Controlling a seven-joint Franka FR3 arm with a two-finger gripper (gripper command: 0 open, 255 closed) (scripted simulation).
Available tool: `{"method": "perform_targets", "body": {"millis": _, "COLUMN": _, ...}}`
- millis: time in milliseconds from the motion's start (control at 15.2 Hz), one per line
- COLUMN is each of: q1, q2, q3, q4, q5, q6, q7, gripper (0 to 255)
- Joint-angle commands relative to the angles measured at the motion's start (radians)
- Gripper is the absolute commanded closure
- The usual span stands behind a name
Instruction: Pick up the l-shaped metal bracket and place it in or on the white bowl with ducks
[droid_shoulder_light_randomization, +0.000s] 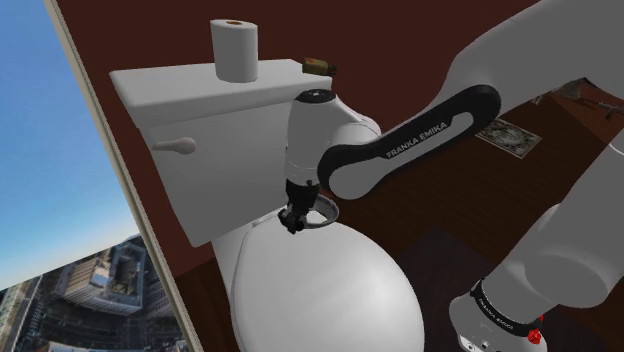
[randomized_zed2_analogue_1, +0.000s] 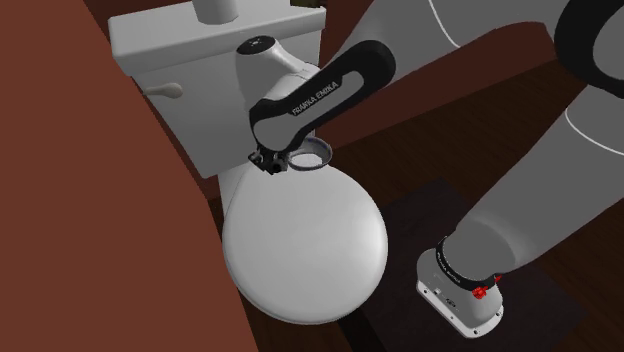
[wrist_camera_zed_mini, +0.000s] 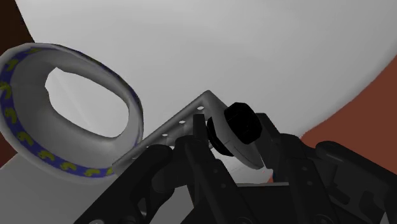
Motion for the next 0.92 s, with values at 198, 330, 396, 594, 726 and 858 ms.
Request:
{"method": "perform_targets", "body": {"millis": 198, "q1": -0.07, "q2": -0.023, "q3": -0.059, "q4": -0.026, "q5": 0.025, "q6": 0.012, "q7": -0.147, "gripper": 255}}
{"method": "perform_targets", "body": {"millis": 330, "q1": -0.097, "q2": -0.023, "q3": -0.083, "q4": -0.027, "q5": 0.028, "q6": 0.012, "q7": -0.201, "gripper": 255}}
{"method": "perform_targets", "body": {"millis": 396, "q1": -0.11, "q2": -0.022, "q3": -0.096, "q4": -0.025, "q5": 0.029, "q6": 0.012, "q7": -0.227, "gripper": 255}}
{"method": "perform_targets", "body": {"millis": 594, "q1": -0.127, "q2": -0.009, "q3": -0.112, "q4": -0.025, "q5": 0.023, "q6": 0.025, "q7": -0.256, "gripper": 255}}
{"method": "perform_targets", "body": {"millis": 726, "q1": -0.126, "q2": 0.011, "q3": -0.113, "q4": -0.033, "q5": 0.008, "q6": 0.051, "q7": -0.245, "gripper": 255}}
{"method": "perform_targets", "body": {"millis": 858, "q1": -0.125, "q2": 0.033, "q3": -0.115, "q4": -0.04, "q5": -0.007, "q6": 0.077, "q7": -0.234, "gripper": 255}}
